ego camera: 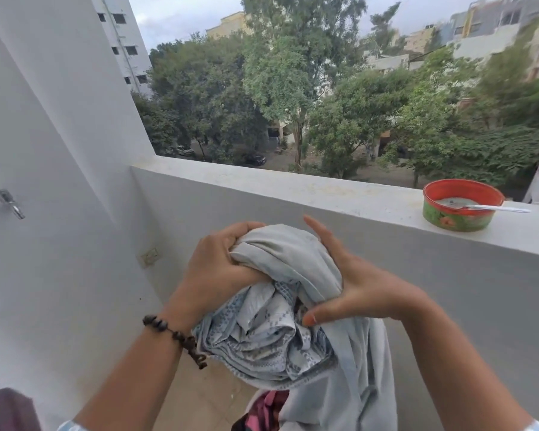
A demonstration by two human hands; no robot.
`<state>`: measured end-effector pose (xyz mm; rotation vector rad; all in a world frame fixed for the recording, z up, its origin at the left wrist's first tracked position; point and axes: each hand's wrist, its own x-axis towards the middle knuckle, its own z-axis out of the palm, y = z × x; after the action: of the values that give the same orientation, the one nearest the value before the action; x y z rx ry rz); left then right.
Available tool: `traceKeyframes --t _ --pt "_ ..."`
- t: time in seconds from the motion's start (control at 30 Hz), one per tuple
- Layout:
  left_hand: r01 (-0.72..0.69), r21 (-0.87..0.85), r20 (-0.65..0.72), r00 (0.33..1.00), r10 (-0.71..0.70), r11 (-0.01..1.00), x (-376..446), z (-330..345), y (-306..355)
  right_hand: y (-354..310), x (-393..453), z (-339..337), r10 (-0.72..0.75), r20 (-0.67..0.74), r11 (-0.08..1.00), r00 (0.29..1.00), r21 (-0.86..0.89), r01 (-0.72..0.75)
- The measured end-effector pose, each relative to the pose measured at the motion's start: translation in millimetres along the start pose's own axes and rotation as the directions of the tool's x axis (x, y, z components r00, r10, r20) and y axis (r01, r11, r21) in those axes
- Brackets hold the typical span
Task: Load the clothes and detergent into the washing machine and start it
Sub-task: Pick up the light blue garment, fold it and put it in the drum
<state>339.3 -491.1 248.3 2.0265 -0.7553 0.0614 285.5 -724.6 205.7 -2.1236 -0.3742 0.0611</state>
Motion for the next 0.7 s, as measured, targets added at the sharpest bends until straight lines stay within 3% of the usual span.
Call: traceKeyframes --t 0.13,0.23,0.3,0.5,0.6,0.7 --pt "0.027 0.098 -0.001 1.0 -0.027 0.995 0 -13 3 21 -8 9 0.083 0.02 0.995 0.996 -0.048 -0.082" --pt "0.041 0.202 0.058 0.997 -0.054 0.979 -2 -18 3 24 -11 -3 0.015 -0.095 0.996 0.995 -0.08 -0.023" --pt "0.045 0.183 0.099 0.993 -0.064 0.982 -2 -20 2 21 -13 -15 -0.007 -0.175 1.0 0.984 -0.03 0.002" --pt "0.091 -0.076 0.222 0.972 -0.072 0.993 -5 -21 1 -2 -11 -35 -0.161 -0.398 0.981 0.903 0.038 0.191" --pt "0.093 -0.284 0.153 0.987 -0.051 0.954 -4 -20 0 -8 -9 -24 -0.18 -0.422 0.976 0.888 0.033 0.214" --pt "0.052 -0.411 -0.001 0.998 -0.057 0.91 -3 -19 -1 -11 -14 -17 -0.138 -0.309 0.977 0.941 0.114 0.181"
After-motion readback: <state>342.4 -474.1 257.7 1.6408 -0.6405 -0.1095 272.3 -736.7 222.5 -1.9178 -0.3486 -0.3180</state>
